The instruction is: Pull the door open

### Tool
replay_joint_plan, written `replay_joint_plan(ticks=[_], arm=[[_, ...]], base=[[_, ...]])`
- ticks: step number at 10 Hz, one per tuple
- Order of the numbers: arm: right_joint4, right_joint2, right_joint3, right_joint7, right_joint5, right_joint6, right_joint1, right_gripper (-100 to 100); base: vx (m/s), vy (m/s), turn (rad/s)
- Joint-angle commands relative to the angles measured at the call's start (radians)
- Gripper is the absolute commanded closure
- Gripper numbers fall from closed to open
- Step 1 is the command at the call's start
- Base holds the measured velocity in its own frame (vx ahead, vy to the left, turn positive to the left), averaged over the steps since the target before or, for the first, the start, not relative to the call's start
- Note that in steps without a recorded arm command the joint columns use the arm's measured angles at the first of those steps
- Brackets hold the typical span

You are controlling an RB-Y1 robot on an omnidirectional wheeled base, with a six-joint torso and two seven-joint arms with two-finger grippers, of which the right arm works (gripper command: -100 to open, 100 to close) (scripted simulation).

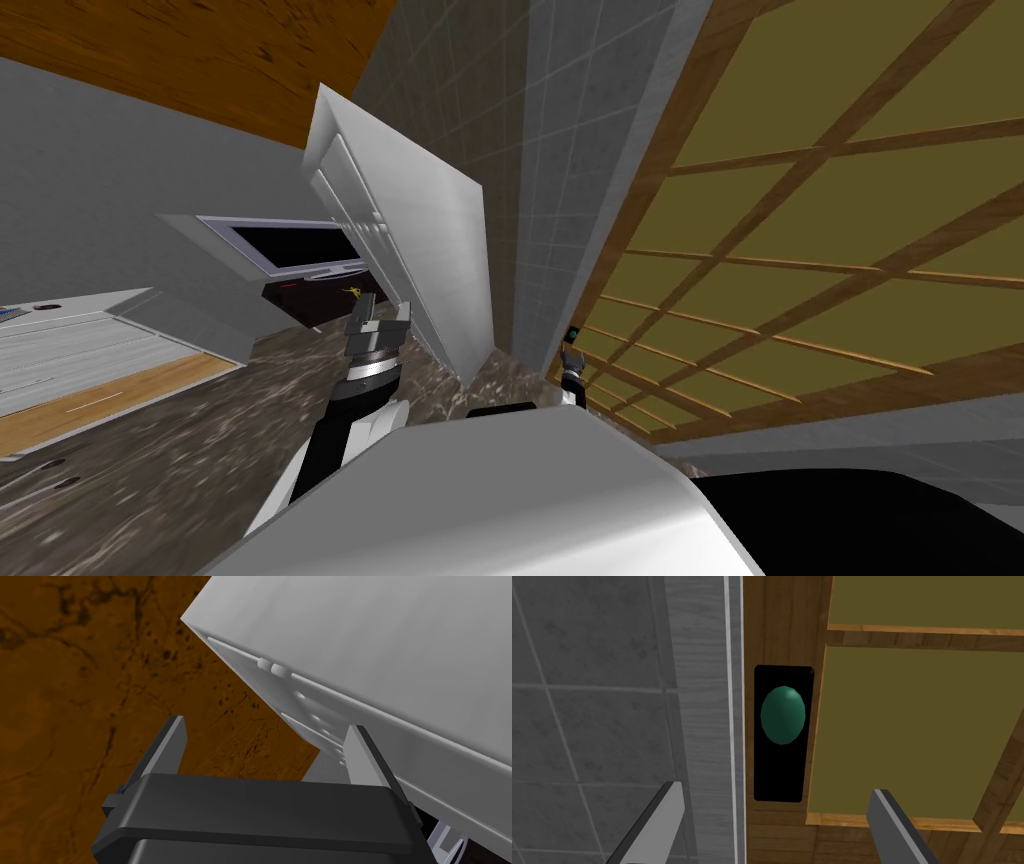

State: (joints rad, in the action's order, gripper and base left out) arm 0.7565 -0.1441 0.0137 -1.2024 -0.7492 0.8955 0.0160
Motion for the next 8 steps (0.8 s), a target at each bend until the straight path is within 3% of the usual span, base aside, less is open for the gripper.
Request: replay_joint_plan(ticks=[1, 4, 8], arm=[[-0.008, -0.030, -0.005, -0.041, -0.001, 0.005, 0.017, -100], [-0.028, -0.094, -0.015, -0.121, -0.003, 0.014, 0.049, -100], [-0.045, -0.145, -0.023, -0.185, -0.005, 0.020, 0.074, -100]], base=[[0.162, 0.000, 0.016], [0.163, 0.001, 0.019], [0.116, 0.006, 0.013]])
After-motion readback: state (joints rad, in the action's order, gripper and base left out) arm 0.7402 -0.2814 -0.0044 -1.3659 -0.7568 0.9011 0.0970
